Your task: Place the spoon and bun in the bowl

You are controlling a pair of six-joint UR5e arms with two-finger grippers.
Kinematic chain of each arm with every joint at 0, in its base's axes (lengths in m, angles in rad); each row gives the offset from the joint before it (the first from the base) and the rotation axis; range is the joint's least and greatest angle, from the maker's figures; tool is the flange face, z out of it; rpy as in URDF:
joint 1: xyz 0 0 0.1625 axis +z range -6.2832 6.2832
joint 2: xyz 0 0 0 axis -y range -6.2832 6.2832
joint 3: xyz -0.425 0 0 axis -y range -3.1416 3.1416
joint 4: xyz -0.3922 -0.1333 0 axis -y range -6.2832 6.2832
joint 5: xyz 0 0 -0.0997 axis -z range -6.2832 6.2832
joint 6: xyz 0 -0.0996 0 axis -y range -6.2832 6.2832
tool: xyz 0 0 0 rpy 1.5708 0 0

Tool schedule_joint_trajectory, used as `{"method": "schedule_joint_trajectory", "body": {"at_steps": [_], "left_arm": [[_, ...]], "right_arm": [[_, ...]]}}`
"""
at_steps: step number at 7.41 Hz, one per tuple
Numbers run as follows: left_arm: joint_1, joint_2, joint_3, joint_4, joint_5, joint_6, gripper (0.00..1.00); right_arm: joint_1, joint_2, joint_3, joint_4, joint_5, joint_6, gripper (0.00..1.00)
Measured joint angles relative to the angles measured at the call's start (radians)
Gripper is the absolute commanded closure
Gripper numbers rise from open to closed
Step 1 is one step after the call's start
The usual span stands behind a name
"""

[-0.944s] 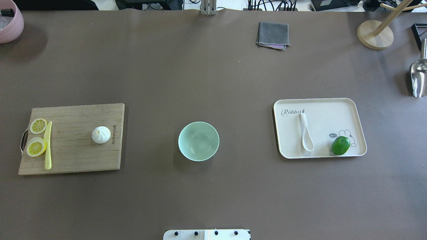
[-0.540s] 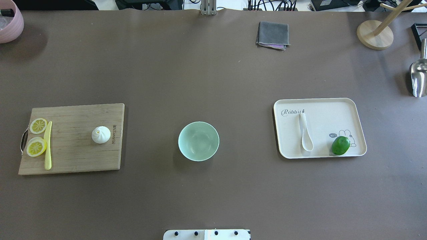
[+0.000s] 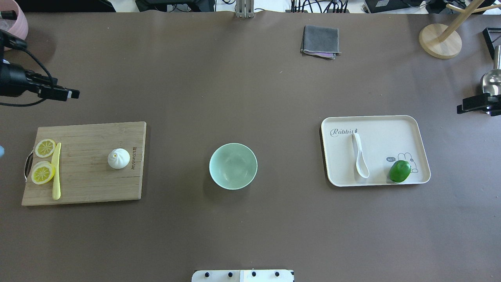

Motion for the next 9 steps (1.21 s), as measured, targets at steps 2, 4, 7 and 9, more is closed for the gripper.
{"method": "schedule_joint_trajectory", "body": {"at_steps": [2,4,7,9], "left_arm": [[0.157,0.036,-0.054,-0.013,0.152,-0.015,0.03],[0.349,0.105,-0.125,-0.021,0.360,-0.015,0.03],[0.496,0.150,-0.138,-0.038,0.539,-0.012,0.04],[0.506,0.149,-0.120,-0.040,0.550,-0.012,0.12]], "right_arm": [[-0.133,0.010,0.006,0.028,-0.114,0.135,0.00],[-0.179,0.012,0.009,0.032,-0.150,0.159,0.00],[-0.188,0.012,0.014,0.033,-0.157,0.160,0.00],[-0.189,0.016,0.014,0.033,-0.157,0.158,0.00]]}}
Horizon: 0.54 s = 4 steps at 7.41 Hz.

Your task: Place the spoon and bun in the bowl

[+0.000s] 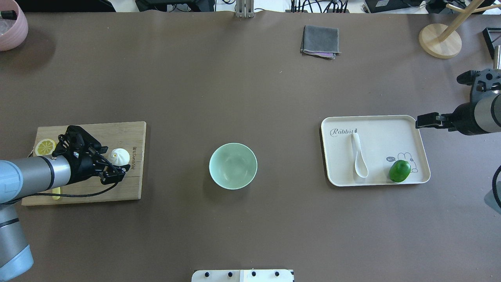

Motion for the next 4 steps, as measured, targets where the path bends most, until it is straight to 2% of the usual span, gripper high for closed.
{"method": "schedule_joint_trajectory", "body": {"at_steps": [1,2,3,4], "left_arm": [[0.001,-0.007,0.013,-0.001,0.000,0.000,0.33],[0.001,-0.013,0.019,-0.001,-0.003,-0.001,0.59],[0.001,-0.016,0.019,-0.002,-0.005,-0.002,0.70],[0.001,-0.017,0.014,-0.003,-0.007,-0.004,0.70]], "right_arm": [[0.000,0.001,0.000,0.000,-0.001,0.000,0.00],[0.000,0.002,0.000,0.000,-0.001,-0.001,0.00],[-0.001,0.002,0.000,0.000,-0.004,-0.001,0.00],[-0.001,0.002,0.000,0.000,-0.009,-0.001,0.00]]}}
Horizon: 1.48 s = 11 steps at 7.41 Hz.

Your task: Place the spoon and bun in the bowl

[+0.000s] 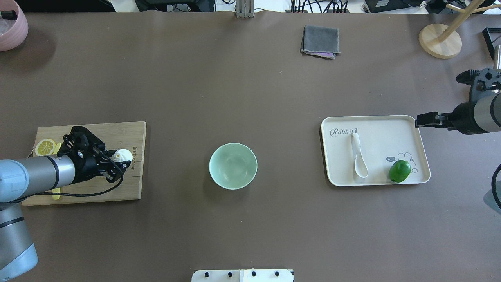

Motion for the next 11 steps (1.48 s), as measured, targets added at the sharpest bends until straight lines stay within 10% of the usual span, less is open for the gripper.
{"method": "schedule_joint_trajectory", "body": {"at_steps": [9,10,11], "left_arm": [[0.061,-0.371,0.000,0.144,0.041,-0.200,0.62],[0.115,-0.407,0.005,0.154,0.085,-0.215,0.55],[0.175,-0.433,0.009,0.158,0.137,-0.232,0.22]], "right_arm": [[-0.001,0.000,0.000,0.000,-0.004,0.004,0.00],[-0.001,0.000,0.000,0.000,-0.004,0.004,0.00],[-0.001,0.000,0.000,0.000,-0.004,0.005,0.00]]}}
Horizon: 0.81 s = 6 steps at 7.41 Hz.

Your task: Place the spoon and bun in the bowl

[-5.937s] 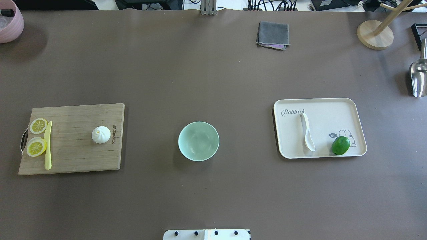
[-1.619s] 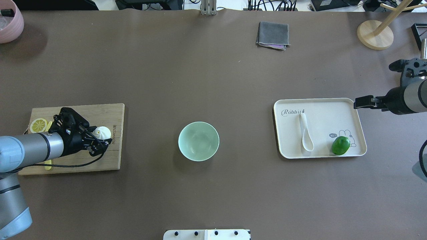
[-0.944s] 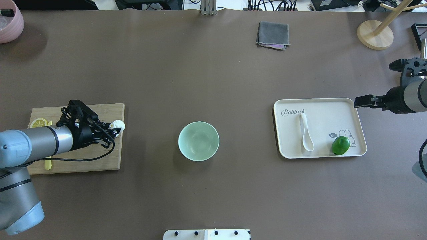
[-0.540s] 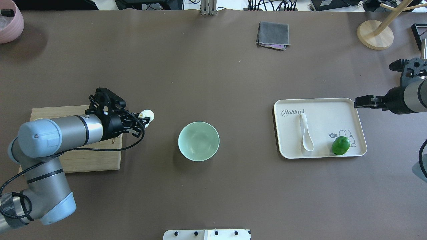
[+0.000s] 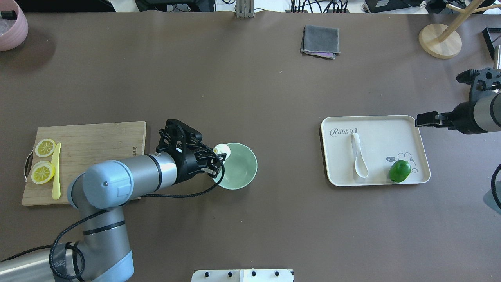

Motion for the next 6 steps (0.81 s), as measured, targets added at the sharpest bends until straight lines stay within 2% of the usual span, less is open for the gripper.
{"method": "schedule_joint_trajectory", "body": {"at_steps": [1,4,6], "left_arm": [[0.050,-0.014,0.003,0.001,0.045,-0.018,0.04],[0.074,-0.021,-0.003,-0.002,0.077,-0.031,0.03],[0.040,-0.017,-0.028,0.000,0.062,-0.032,0.03]], "right_arm": [[0.000,0.000,0.000,0.000,0.000,0.000,0.00],[0.000,0.007,0.001,0.000,-0.001,0.000,0.00],[-0.010,0.029,0.000,0.000,-0.002,0.025,0.00]]}}
